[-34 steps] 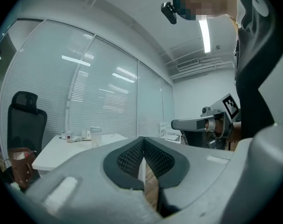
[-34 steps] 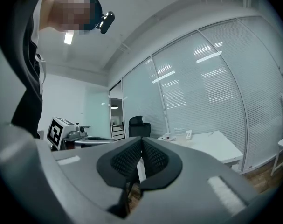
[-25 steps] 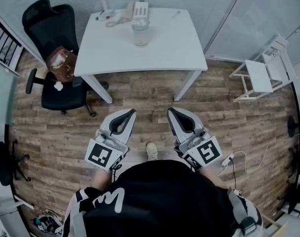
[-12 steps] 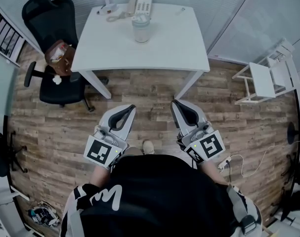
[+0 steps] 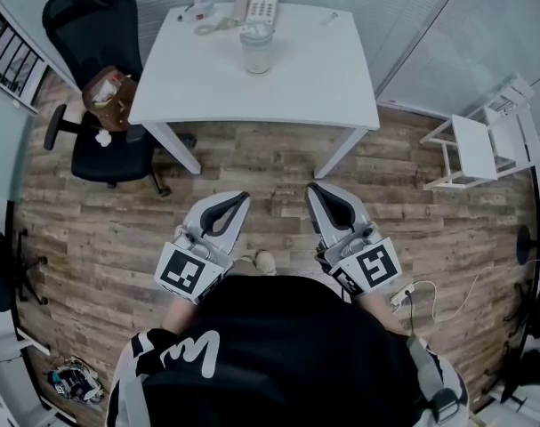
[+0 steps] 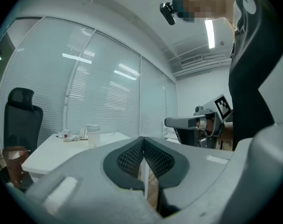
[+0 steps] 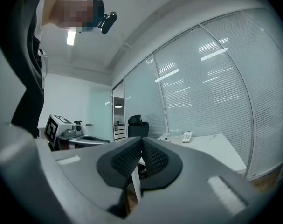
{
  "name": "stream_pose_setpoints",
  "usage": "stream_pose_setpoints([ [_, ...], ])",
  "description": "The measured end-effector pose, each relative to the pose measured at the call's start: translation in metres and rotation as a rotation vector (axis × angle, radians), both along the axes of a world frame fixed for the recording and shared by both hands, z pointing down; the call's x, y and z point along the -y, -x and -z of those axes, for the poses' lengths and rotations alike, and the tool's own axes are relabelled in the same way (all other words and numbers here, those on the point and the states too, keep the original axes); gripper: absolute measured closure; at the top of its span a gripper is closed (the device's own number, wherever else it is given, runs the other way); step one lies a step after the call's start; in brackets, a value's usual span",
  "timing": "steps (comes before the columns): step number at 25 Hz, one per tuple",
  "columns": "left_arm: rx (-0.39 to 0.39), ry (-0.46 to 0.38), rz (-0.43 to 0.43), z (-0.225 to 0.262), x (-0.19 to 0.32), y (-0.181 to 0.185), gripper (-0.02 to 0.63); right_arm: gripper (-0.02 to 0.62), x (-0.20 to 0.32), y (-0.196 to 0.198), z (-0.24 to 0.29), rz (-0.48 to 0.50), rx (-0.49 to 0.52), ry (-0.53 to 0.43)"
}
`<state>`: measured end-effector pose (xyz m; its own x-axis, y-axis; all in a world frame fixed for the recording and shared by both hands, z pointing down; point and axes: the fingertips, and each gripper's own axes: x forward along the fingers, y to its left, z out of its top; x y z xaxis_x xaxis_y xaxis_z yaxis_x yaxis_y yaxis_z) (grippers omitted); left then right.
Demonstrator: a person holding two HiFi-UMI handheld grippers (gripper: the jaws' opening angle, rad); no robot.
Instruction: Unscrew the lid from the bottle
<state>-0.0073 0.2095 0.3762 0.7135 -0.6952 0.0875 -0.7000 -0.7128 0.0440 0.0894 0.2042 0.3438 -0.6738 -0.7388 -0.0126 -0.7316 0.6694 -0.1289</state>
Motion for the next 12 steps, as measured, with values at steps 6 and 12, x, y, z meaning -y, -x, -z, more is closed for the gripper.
stream_pose_setpoints([
  [6, 0.017, -0.011, 0.003, 0.002, -0.001, -0.001, 0.606, 0.595, 0.004, -0.002, 0.004, -0.003, 0.033, -0.006],
  [12, 0.029, -0.002, 0.022, 0.002, -0.005, 0.009, 0.606, 0.595, 0.004, 0.008, 0.003, 0.019, 0.024, -0.002],
])
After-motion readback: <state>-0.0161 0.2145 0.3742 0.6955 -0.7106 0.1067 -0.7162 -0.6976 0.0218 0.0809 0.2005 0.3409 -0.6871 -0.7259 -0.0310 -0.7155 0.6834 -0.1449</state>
